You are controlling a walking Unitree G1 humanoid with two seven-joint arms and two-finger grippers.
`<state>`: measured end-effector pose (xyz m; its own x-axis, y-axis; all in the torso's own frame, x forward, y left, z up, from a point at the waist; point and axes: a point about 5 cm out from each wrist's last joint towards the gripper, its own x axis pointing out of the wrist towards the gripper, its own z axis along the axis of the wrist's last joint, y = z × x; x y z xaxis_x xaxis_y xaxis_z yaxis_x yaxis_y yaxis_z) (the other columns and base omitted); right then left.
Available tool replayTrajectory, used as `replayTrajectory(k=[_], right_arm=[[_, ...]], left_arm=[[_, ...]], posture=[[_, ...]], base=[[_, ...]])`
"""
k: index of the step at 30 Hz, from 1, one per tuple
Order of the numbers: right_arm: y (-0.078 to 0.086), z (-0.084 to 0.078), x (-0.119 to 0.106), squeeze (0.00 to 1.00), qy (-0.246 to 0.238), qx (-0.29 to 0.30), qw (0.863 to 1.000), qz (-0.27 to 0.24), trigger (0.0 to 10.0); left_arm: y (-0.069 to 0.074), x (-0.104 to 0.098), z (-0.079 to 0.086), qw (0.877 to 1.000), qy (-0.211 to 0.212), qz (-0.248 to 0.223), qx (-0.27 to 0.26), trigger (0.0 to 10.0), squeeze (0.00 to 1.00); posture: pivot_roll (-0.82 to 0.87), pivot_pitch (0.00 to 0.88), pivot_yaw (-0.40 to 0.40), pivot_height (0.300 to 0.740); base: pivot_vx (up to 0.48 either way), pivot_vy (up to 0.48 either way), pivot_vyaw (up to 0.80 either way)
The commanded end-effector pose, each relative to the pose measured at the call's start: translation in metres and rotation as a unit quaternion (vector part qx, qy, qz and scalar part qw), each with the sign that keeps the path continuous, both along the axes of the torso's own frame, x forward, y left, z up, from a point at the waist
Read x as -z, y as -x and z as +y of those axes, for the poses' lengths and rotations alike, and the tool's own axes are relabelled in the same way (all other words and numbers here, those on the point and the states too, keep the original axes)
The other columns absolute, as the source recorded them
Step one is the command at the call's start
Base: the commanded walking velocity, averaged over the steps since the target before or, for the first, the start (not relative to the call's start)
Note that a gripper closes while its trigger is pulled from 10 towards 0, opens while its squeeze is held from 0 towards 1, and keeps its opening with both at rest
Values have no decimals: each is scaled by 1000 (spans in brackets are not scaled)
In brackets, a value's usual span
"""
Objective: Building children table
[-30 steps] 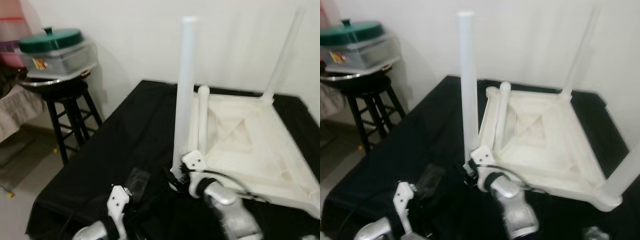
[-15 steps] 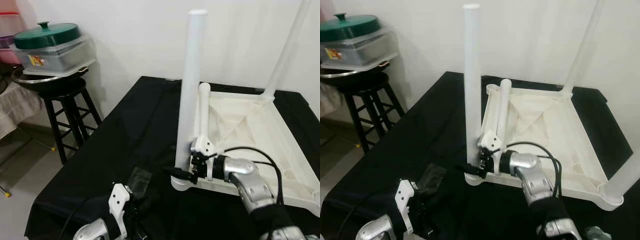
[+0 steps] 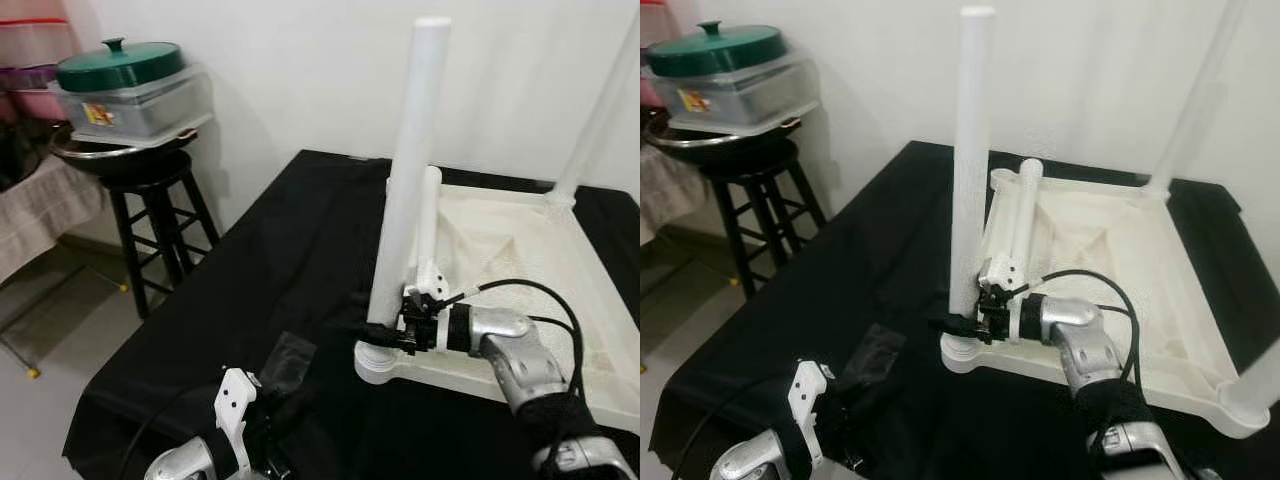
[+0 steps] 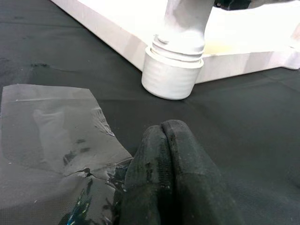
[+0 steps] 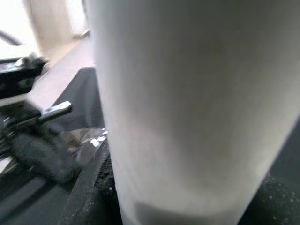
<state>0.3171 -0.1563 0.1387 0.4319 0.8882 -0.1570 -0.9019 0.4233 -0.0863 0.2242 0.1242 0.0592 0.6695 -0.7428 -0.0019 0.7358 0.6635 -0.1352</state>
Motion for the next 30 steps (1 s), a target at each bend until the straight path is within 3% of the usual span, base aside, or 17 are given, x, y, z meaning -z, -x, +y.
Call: replayTrajectory(k=[1,2,3,4,6,11,15,16,17,19,20,21,22,25,26,27,30], right_arm=[[9,17,50,0,73,144,986,39,0],[9,17,50,0,73,144,986,39,0],[10,25,63,0,74,281,956,34,0],[27,41,80,0,35,366,926,85,0],[46,61,92,0,-4,424,898,118,0],[43,66,88,0,-8,410,906,107,0],[34,56,82,0,12,400,913,84,0],[32,51,80,0,20,392,916,78,10000],[28,48,74,361,12,376,924,71,10000],[27,47,69,361,6,368,927,64,10000],[24,50,55,1000,-26,322,945,47,10000],[24,50,55,1000,-26,322,945,47,10000],[24,52,19,1000,-78,189,979,0,10000],[25,49,7,1000,-66,135,988,-27,10000],[25,44,2,800,-49,107,992,-39,10000],[23,37,0,0,-25,78,996,-45,10000],[18,27,-2,0,5,47,998,-52,10000]], left_arm=[[2,0,1,1000,0,-3,3,10000,0],[2,0,1,1000,0,-3,3,10000,0],[2,0,2,1000,0,-4,2,10000,0],[2,0,2,1000,1,-4,2,10000,0],[1,0,3,1000,1,-4,1,10000,0],[-1,1,4,1000,1,-1,4,10000,0],[-2,1,4,1000,3,3,11,10000,0],[-3,1,4,1000,4,3,12,10000,0],[-3,2,4,1000,4,2,11,10000,0],[-3,2,4,1000,4,1,10,10000,0],[-3,2,4,1000,4,1,9,10000,0],[-3,2,4,1000,4,1,9,10000,0],[-4,2,3,1000,7,2,8,10000,0],[-5,2,2,1000,8,2,8,10000,0],[-5,2,2,1000,8,3,9,10000,0],[-5,2,1,1000,8,3,10,10000,0],[-6,2,0,1000,8,3,11,10000,0]], posture=[[20,0,-24,740],[20,0,-24,740],[19,0,-26,740],[25,0,-24,740],[1,0,-3,740],[-22,0,21,740],[-28,0,13,740],[-27,0,11,740],[-26,0,10,740],[-26,0,10,740],[-23,0,8,740],[-23,0,8,740],[-23,0,8,740],[-23,0,8,740],[-22,0,6,740],[-20,0,4,740],[-14,0,1,740]], base=[[0,0,0],[0,0,0],[0,0,0],[0,0,0],[0,0,0],[0,0,0],[0,0,0],[0,0,0],[0,0,0],[0,0,0],[0,0,0],[0,0,0],[0,0,0],[0,0,0],[0,0,0],[0,0,0],[0,0,0]])
